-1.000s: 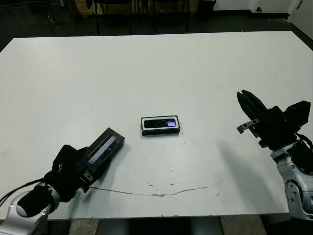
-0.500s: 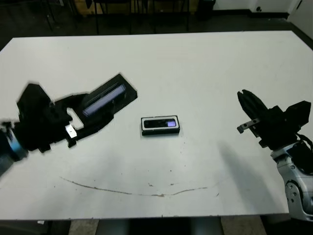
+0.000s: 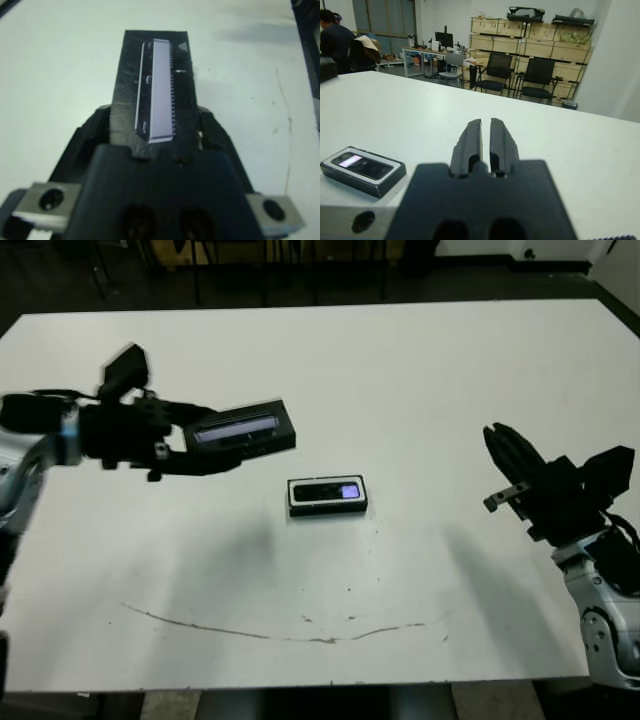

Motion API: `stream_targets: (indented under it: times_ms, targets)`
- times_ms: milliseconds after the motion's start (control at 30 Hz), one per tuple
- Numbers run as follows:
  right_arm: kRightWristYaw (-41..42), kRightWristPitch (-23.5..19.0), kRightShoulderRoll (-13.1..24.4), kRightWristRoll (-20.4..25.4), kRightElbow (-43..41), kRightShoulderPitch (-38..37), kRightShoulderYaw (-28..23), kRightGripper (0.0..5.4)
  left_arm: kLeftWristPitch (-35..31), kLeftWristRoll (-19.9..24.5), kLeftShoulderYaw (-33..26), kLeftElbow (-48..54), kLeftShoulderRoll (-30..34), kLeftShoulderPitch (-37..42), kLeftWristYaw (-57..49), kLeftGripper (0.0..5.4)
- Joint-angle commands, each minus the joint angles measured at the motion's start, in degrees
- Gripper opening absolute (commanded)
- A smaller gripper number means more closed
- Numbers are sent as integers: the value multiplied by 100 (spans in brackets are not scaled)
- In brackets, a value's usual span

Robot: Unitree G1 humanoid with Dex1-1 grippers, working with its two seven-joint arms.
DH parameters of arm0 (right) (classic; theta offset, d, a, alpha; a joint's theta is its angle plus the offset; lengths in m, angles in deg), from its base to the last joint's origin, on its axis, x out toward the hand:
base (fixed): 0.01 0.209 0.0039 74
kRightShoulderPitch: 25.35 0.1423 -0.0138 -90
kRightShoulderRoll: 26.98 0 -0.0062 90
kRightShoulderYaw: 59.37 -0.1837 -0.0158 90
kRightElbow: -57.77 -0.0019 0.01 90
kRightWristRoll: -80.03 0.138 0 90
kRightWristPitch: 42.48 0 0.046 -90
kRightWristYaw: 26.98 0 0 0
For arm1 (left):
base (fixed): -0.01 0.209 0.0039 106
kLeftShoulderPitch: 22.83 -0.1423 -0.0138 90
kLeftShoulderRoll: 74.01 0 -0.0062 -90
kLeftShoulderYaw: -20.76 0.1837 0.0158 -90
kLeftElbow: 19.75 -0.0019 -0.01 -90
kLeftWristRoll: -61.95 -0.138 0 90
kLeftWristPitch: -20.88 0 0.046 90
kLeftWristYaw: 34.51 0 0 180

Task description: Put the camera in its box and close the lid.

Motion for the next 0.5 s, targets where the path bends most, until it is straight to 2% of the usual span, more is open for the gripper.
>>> stream_targets:
  times_ms: [33,133,333,500]
  targets:
    - [90,-13,18,10,148,7,16,0,232,-243,150,-621,-257,276,166,279]
    - [194,174,12,-39,329,57,18,0,370,-370,198,-1143,-493,549,287,279]
    - [186,226,31,-132,397,118,36,0,503,-606,295,-2117,-1018,1037,448,279]
    - [145,102,39,-110,369,130,27,0,797,-906,347,-2776,-1374,1306,445,279]
